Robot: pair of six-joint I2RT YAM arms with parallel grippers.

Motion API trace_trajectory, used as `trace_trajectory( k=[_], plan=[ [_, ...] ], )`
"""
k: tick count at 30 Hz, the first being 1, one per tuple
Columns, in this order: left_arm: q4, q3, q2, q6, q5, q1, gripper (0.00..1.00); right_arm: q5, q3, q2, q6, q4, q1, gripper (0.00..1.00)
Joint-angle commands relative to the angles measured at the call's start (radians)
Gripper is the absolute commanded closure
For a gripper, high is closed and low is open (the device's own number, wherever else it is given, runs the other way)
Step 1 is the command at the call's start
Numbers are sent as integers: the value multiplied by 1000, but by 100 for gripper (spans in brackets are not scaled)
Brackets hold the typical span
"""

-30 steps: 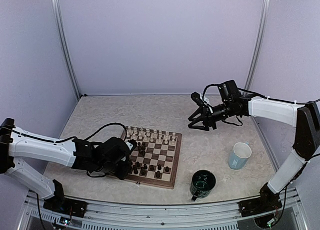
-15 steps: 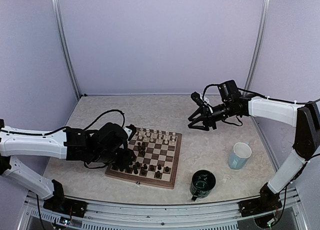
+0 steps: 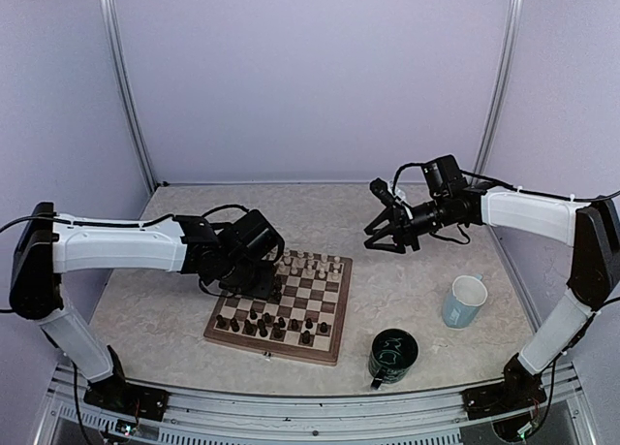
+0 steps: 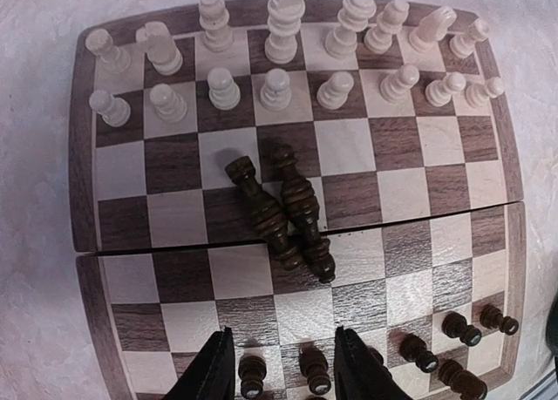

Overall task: Set up the chess pieces on the board
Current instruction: Pick up the chess pile from the chessboard.

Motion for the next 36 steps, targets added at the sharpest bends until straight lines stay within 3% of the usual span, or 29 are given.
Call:
trace_trajectory(
  k=[1, 23, 36],
  plan=[
    [-11, 46, 50, -18, 44, 16, 61, -6, -16, -21, -21, -18, -2, 53],
    [109, 45, 164, 33, 105, 104, 65, -14, -12, 5, -50, -44, -3, 54],
    [95, 22, 221, 45, 92, 115, 70, -23, -7, 31, -53, -52, -2, 54]
  ],
)
